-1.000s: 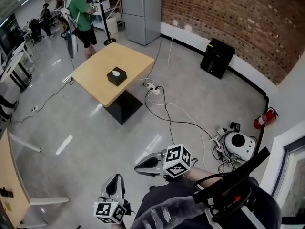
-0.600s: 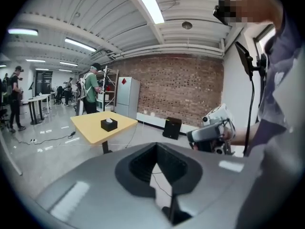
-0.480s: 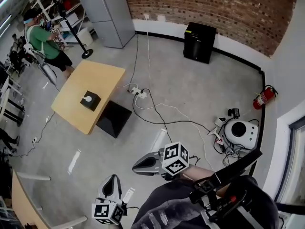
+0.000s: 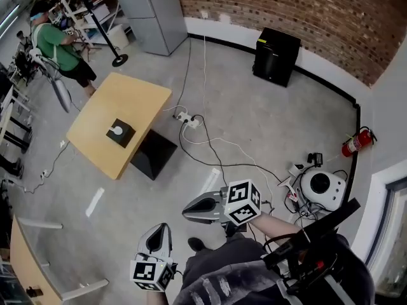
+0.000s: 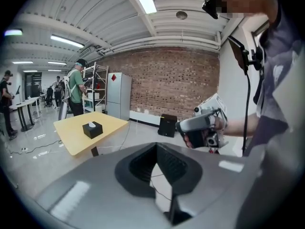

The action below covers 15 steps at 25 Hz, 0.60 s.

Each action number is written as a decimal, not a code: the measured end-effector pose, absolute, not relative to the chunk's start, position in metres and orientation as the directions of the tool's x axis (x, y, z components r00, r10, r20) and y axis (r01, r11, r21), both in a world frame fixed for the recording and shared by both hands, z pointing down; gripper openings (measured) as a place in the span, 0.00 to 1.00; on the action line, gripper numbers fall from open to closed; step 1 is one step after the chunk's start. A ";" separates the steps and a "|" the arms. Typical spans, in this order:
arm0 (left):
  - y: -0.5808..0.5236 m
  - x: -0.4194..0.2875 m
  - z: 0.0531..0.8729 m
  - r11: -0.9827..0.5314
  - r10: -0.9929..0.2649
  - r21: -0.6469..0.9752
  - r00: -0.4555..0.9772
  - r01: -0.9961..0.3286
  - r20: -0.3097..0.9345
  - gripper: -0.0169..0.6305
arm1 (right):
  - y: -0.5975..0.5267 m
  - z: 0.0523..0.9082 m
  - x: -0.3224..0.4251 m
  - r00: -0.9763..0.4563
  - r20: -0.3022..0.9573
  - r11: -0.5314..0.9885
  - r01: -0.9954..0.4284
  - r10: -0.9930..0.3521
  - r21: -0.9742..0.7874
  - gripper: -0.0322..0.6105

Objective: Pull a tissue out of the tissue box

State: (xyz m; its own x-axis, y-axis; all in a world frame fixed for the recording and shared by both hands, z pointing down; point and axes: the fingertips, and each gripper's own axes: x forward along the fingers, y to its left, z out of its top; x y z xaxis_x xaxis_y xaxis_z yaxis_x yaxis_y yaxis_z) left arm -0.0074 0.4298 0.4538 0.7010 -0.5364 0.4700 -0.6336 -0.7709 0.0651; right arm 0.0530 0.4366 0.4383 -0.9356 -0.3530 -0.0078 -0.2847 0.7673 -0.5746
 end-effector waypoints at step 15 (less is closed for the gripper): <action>0.323 -0.121 0.444 -0.739 -0.580 0.150 0.734 -0.656 0.352 0.03 | 0.366 0.448 -0.031 -0.906 0.157 0.716 -0.409 -0.394 -0.566 0.05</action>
State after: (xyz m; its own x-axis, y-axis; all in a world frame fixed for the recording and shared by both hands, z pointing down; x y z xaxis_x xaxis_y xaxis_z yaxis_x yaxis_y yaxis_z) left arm -0.1213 0.3233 0.4441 0.7345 -0.5803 0.3519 -0.6562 -0.7394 0.1504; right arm -0.0308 0.3664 0.4480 -0.9057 -0.3939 0.1566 -0.4090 0.7156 -0.5662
